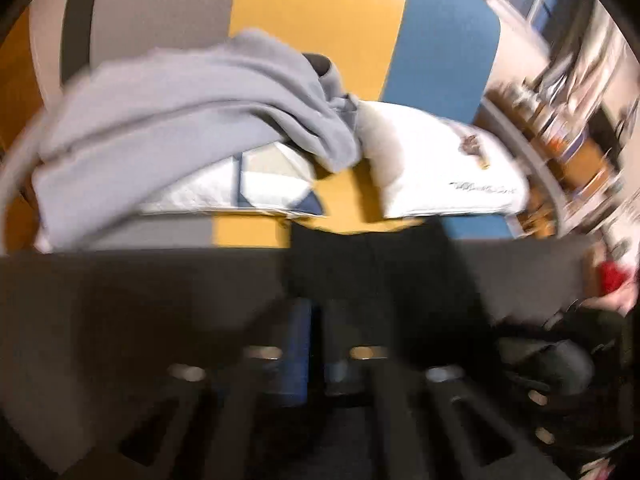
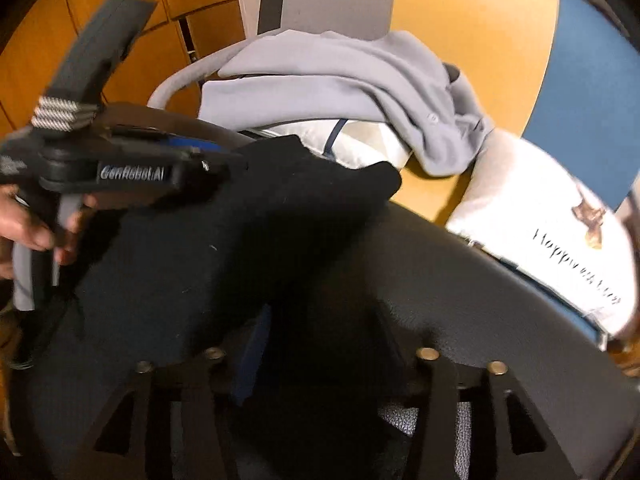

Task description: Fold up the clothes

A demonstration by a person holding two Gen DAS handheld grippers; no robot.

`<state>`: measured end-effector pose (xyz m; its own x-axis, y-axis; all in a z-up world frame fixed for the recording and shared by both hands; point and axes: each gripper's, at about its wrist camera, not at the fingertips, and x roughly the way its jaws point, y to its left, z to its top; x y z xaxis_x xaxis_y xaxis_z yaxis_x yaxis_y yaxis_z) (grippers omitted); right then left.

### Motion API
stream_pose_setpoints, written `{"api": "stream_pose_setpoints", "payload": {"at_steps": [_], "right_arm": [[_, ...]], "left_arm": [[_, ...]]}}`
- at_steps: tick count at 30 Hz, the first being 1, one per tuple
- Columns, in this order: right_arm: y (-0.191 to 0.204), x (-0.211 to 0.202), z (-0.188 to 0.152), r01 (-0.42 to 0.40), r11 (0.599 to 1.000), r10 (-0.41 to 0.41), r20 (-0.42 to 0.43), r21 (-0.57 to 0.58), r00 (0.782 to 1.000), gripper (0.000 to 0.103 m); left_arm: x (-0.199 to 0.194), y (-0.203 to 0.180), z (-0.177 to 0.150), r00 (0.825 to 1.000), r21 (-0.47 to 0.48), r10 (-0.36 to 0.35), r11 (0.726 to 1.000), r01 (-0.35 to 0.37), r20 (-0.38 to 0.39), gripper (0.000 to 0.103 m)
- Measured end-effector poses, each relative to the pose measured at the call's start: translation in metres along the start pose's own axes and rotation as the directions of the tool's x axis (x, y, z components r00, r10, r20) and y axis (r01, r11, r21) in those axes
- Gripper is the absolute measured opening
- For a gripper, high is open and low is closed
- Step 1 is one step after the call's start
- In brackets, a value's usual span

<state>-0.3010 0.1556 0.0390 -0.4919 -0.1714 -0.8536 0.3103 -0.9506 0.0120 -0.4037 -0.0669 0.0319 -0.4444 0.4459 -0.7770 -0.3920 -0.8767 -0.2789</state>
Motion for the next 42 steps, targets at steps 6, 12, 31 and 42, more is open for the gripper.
{"api": "stream_pose_setpoints", "payload": {"at_steps": [6,12,31,42], "right_arm": [[-0.019,-0.047,-0.035,0.298,0.946,-0.316,0.165,0.124,0.934,0.001],[-0.043,-0.035,-0.064,0.149,0.958,-0.175,0.089,0.244,0.981,0.003],[0.028,-0.004,0.017,0.172,0.982,-0.161,0.134,-0.075,0.978,0.01],[-0.005,-0.035,-0.019,0.446,0.894,-0.445,0.215,0.045,0.869,0.051]], "left_arm": [[-0.022,0.017,-0.032,0.999,-0.008,0.028,1.0,-0.028,0.047,0.003],[-0.028,0.023,-0.057,0.996,0.02,0.064,0.998,-0.065,0.055,0.005],[-0.042,-0.005,-0.084,0.973,0.191,0.161,0.963,-0.191,0.165,0.005],[0.0,-0.04,-0.05,0.941,0.228,0.318,0.914,-0.336,0.115,0.008]]}}
